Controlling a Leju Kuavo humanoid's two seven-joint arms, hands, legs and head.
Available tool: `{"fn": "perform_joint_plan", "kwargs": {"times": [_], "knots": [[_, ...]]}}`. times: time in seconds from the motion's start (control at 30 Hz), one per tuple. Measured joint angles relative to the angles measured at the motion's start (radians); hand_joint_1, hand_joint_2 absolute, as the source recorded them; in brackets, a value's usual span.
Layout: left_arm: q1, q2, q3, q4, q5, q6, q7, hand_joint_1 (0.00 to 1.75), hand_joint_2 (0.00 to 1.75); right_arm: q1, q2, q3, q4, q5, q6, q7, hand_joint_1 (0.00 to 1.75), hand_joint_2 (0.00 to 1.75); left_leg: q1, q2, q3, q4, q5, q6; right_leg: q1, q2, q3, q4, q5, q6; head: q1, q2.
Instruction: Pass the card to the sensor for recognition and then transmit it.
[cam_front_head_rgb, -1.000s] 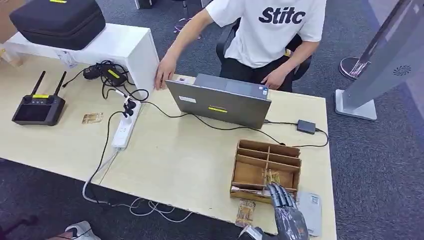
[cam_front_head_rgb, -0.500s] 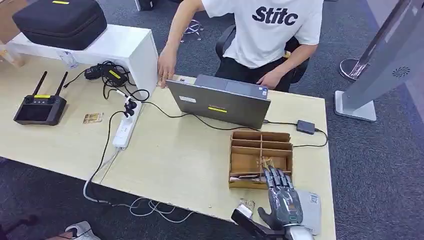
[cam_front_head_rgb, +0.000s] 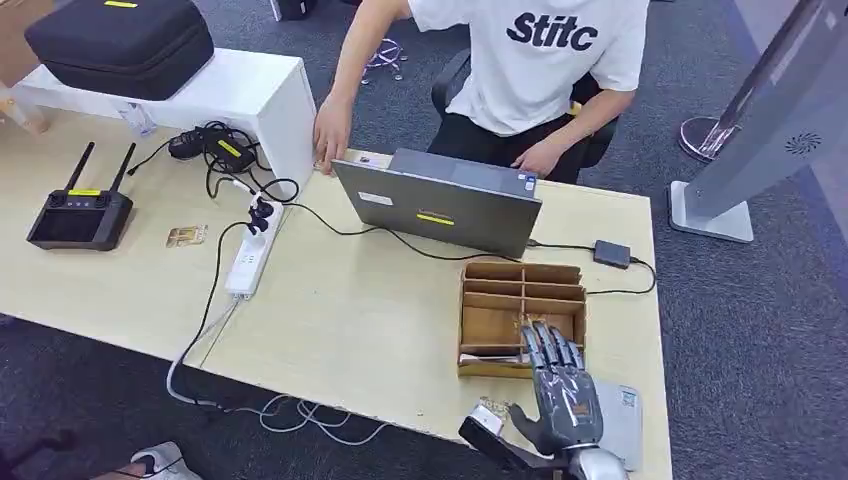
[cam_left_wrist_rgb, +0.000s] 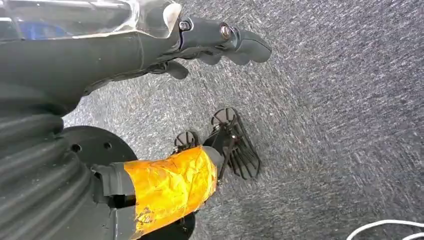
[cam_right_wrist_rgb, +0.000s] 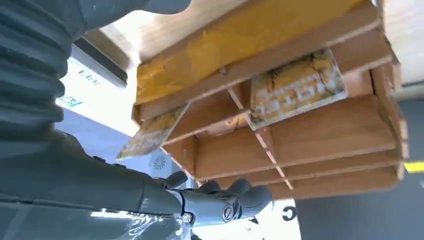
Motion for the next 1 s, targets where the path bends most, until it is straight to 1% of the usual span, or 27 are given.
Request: {"fn": "perform_joint_plan", "kwargs": {"times": [0.3, 0.4, 0.53, 0.67, 0.8, 1.0], "knots": [[0.008, -0.001, -0.03, 0.0, 0.017, 0.007, -0.001, 0.0, 1.75, 0.001, 0.003, -0.003, -0.032, -0.005, -0.011, -0.009, 0.0, 1.75, 0.0, 0.0, 0.0, 0.0, 0.0, 0.0, 0.0, 0.0, 0.0, 0.0, 0.0, 0.0, 0.0, 0.0], [0.012, -0.001, -0.049, 0.0, 0.042, 0.015, -0.003, 0.0, 1.75, 0.001, 0.006, -0.005, -0.035, 0.014, -0.026, -0.013, 0.0, 1.75, 0.0, 0.0, 0.0, 0.0, 0.0, 0.0, 0.0, 0.0, 0.0, 0.0, 0.0, 0.0, 0.0, 0.0], [0.015, 0.0, -0.075, 0.0, 0.068, 0.023, 0.002, 0.0, 1.75, -0.001, 0.008, -0.005, -0.039, 0.094, -0.051, 0.038, 0.0, 1.75, 0.0, 0.0, 0.0, 0.0, 0.0, 0.0, 0.0, 0.0, 0.0, 0.0, 0.0, 0.0, 0.0, 0.0], [0.015, 0.002, -0.087, 0.0, 0.069, 0.024, 0.004, 0.0, 1.75, -0.006, 0.008, -0.01, -0.038, 0.153, -0.063, 0.08, 0.0, 1.75, 0.0, 0.0, 0.0, 0.0, 0.0, 0.0, 0.0, 0.0, 0.0, 0.0, 0.0, 0.0, 0.0, 0.0], [0.015, 0.002, -0.087, 0.0, 0.061, 0.023, 0.013, 0.0, 1.75, -0.018, 0.008, -0.011, -0.031, 0.157, -0.068, 0.131, 0.0, 1.75, 0.0, 0.0, 0.0, 0.0, 0.0, 0.0, 0.0, 0.0, 0.0, 0.0, 0.0, 0.0, 0.0, 0.0], [0.015, 0.002, -0.087, 0.0, 0.051, 0.021, 0.014, 0.0, 1.75, -0.033, 0.008, -0.011, -0.014, 0.157, -0.069, 0.154, 0.0, 1.75, 0.0, 0.0, 0.0, 0.0, 0.0, 0.0, 0.0, 0.0, 0.0, 0.0, 0.0, 0.0, 0.0, 0.0]]}}
